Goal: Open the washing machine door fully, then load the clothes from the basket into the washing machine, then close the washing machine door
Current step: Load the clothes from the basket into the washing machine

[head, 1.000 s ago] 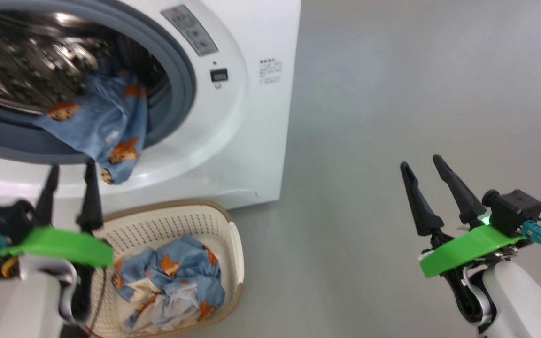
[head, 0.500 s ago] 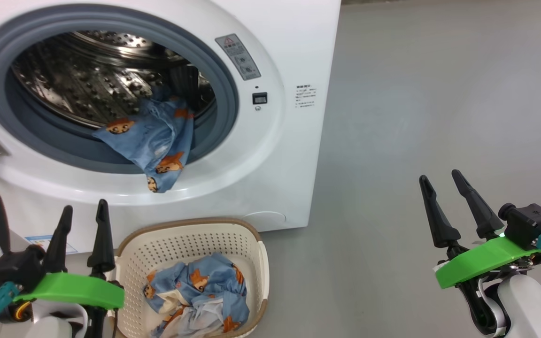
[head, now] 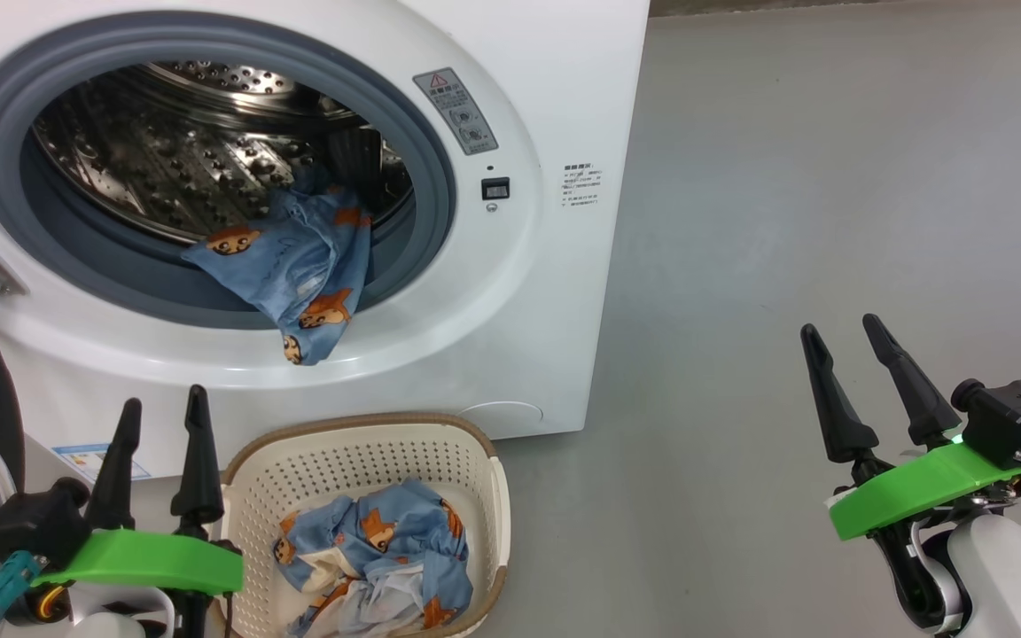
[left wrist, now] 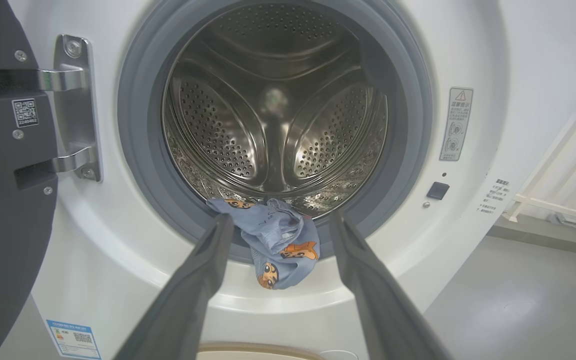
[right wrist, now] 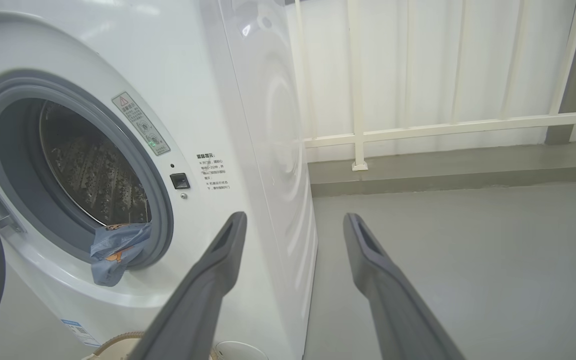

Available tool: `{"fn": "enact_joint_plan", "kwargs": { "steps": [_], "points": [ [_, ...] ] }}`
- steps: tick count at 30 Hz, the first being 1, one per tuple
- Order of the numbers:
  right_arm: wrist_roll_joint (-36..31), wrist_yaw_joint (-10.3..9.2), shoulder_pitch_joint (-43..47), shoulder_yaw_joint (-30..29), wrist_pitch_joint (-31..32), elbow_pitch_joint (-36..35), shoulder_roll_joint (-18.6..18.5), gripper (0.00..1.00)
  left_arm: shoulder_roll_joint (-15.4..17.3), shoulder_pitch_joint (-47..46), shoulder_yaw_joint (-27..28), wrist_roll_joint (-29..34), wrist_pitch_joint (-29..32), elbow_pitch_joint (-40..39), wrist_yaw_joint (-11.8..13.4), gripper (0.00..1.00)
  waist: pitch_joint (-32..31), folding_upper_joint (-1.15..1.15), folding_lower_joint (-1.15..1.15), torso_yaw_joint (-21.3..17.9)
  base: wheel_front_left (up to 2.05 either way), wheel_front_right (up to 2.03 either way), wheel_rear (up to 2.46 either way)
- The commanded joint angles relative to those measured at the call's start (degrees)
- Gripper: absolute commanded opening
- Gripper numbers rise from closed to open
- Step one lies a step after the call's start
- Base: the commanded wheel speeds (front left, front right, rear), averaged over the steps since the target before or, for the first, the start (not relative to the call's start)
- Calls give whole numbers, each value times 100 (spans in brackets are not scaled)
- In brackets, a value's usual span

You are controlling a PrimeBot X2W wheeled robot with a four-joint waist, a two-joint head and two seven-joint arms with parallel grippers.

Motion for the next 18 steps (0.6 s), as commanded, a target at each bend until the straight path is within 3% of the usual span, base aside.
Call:
{"fn": "enact_joint_plan", "kwargs": {
  "steps": [1,18],
  "points": [
    [-13,31,31,122,-46,-146,-78,100,132,7,182,91,-36,-178,-12,100,5,0,0,-1,0,0,0],
    [14,31,-23,232,-46,-109,-129,100,97,-16,138,108,-36,-125,-12,100,27,0,0,-33,0,0,0]
  ]
}}
